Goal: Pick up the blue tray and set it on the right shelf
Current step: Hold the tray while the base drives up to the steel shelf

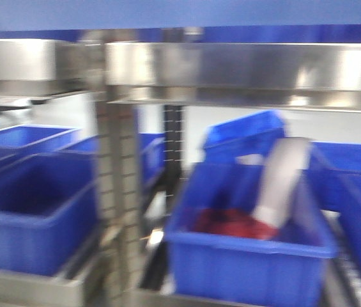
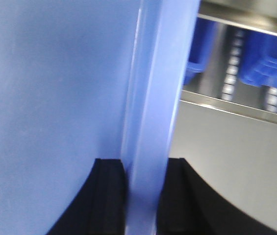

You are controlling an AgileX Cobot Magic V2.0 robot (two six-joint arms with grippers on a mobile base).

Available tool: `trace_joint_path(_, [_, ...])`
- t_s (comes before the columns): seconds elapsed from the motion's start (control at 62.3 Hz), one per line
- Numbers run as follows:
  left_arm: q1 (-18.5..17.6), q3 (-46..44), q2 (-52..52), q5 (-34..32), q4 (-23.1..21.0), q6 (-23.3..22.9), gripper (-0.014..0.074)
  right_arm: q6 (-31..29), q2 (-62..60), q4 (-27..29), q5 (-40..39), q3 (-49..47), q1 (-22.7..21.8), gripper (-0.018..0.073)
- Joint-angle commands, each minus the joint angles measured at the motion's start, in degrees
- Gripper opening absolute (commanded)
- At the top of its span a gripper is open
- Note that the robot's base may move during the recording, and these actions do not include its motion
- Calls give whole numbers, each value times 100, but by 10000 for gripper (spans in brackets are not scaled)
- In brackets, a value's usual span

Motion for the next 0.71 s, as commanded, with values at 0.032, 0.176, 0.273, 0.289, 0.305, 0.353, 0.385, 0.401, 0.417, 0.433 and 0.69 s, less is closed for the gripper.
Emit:
trace_joint_path(0.032, [-26, -182, -179, 465, -98, 50, -48, -179, -150, -159, -278, -171, 9, 56])
trace_joint_path(0.176, [-26, -182, -179, 465, -98, 50, -48, -179, -150, -154, -278, -171, 9, 56])
trace_joint_path(0.273, [-26, -182, -179, 465, -98, 50, -48, -179, -150, -154, -278, -171, 9, 56])
trace_joint_path(0.289, [-26, -182, -179, 465, -98, 50, -48, -179, -150, -154, -278, -171, 9, 56])
trace_joint_path(0.305, [-26, -182, -179, 465, -98, 50, -48, -179, -150, -154, -278, -171, 9, 56])
trace_joint_path(0.353, [-26, -182, -179, 465, -98, 50, -48, -179, -150, -154, -278, -171, 9, 56])
trace_joint_path(0.385, [-26, -182, -179, 465, -98, 50, -48, -179, -150, -154, -278, -171, 9, 56])
trace_joint_path(0.401, [-26, -182, -179, 465, -98, 50, -48, -179, -150, -154, -278, -171, 9, 56])
trace_joint_path(0.417, [-26, -182, -179, 465, -98, 50, -48, -179, -150, -154, -278, -171, 9, 56])
trace_joint_path(0.433, [-26, -182, -179, 465, -98, 50, -48, -179, -150, -154, -278, -171, 9, 56])
trace_joint_path(0.69, [-26, -182, -179, 465, -98, 50, -48, -179, -150, -154, -278, -171, 9, 56])
